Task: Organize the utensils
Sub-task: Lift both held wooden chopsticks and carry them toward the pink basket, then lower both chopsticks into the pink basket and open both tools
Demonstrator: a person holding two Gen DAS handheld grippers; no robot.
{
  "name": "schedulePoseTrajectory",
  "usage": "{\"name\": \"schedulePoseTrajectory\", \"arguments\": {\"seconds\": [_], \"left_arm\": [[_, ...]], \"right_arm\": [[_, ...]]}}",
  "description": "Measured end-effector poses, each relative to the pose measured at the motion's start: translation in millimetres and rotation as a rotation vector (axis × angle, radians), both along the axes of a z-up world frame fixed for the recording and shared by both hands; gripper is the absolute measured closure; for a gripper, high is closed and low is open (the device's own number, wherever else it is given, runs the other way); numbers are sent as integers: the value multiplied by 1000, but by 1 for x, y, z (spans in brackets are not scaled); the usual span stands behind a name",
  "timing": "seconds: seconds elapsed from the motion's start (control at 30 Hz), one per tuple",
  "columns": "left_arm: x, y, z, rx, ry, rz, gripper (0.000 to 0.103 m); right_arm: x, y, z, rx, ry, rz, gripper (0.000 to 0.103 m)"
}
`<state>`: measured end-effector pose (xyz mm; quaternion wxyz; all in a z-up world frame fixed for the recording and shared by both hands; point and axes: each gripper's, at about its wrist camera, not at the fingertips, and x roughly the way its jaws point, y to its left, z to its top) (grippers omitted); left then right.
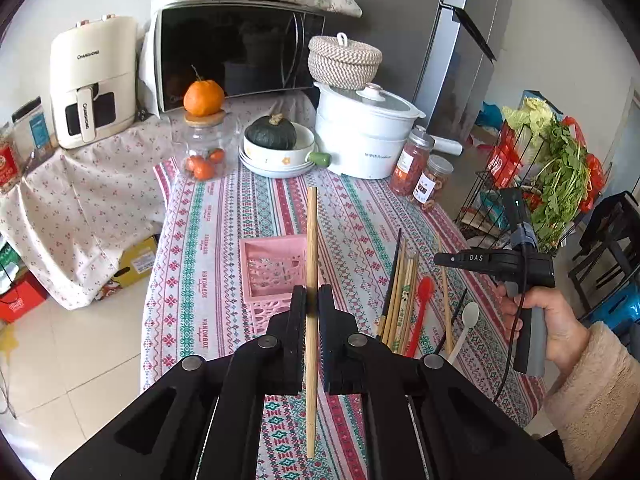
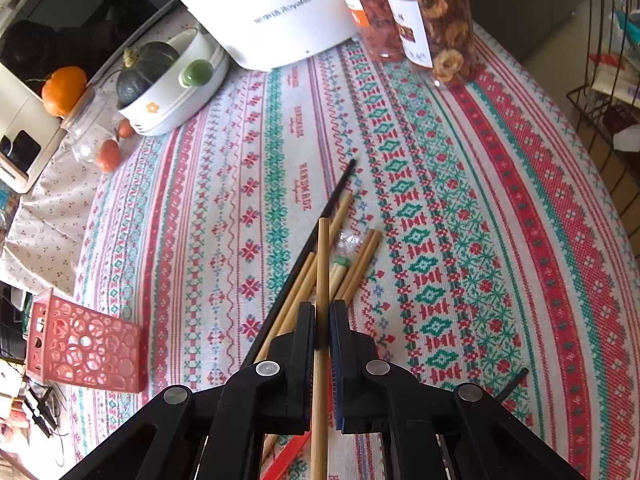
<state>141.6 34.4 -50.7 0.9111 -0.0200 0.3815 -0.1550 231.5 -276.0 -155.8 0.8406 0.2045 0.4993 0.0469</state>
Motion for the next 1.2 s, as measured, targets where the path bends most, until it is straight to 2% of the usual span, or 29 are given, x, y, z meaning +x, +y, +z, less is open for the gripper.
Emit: {"name": "schedulePoseTrajectory", "arguments": {"seconds": [0.33,0.5,0.57,0.77,0.97,1.1,1.2], "left_arm": [[-25,35,56,-109,-267,126,97],[-28,44,70,-147,-426,211,97],[-23,43,73,-152,-461,233,97],[5,39,63,-163,-476,277,97],[34,30,36,-125,-486,301,97],[58,24,16,-99,-418,285,97],[77,22,-1,-77,-336,276,97]], "right_arm": [[-67,23,95,-61,-266,70,97],[-89,40,133,-75,-390,68,98],[-94,51,149,-75,-440,71,98],[-101,84,186,-50,-582,89,98],[-90,105,195,-6,-657,64,98],[-76,111,190,45,-658,42,98],[-65,114,185,64,-661,30,98]]}}
